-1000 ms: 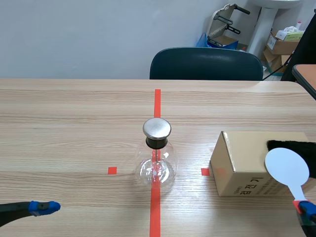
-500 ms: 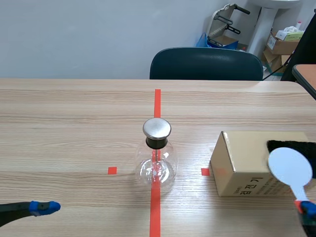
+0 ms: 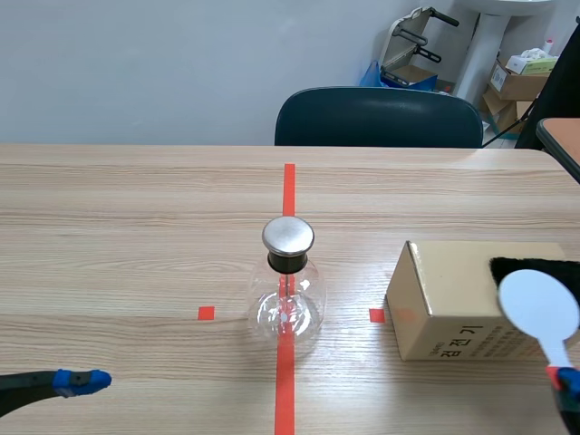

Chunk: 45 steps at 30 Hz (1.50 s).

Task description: Do the electroscope experiment

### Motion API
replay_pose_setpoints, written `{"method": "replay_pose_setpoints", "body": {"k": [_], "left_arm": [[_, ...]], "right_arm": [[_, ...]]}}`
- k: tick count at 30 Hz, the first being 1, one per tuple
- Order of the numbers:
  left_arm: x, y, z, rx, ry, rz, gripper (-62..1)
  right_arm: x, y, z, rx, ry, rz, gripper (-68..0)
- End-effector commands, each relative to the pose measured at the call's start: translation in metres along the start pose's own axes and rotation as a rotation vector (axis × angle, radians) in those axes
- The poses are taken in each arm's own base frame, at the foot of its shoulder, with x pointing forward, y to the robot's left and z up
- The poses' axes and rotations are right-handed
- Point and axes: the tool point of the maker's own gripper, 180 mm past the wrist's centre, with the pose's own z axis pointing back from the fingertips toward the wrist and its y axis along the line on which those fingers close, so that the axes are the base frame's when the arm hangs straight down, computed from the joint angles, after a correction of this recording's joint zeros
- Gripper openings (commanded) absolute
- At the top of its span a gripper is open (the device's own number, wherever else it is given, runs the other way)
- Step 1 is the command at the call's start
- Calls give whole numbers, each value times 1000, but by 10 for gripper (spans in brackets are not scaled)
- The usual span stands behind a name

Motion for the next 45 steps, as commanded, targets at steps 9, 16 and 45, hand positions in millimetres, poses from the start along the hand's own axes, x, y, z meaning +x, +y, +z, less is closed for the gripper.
{"method": "replay_pose_setpoints", "body": {"k": [9,16,45], "left_arm": [[10,1,-5,4,-39,3,-272],[10,1,-5,4,-39,3,-272],[10,1,-5,5,-39,3,-272]], "right_arm": [[-48,-10,7,-50,272,30,-656],[-8,-9,0,-47,45,35,-656],[-7,-8,0,-43,42,36,-656]]}}
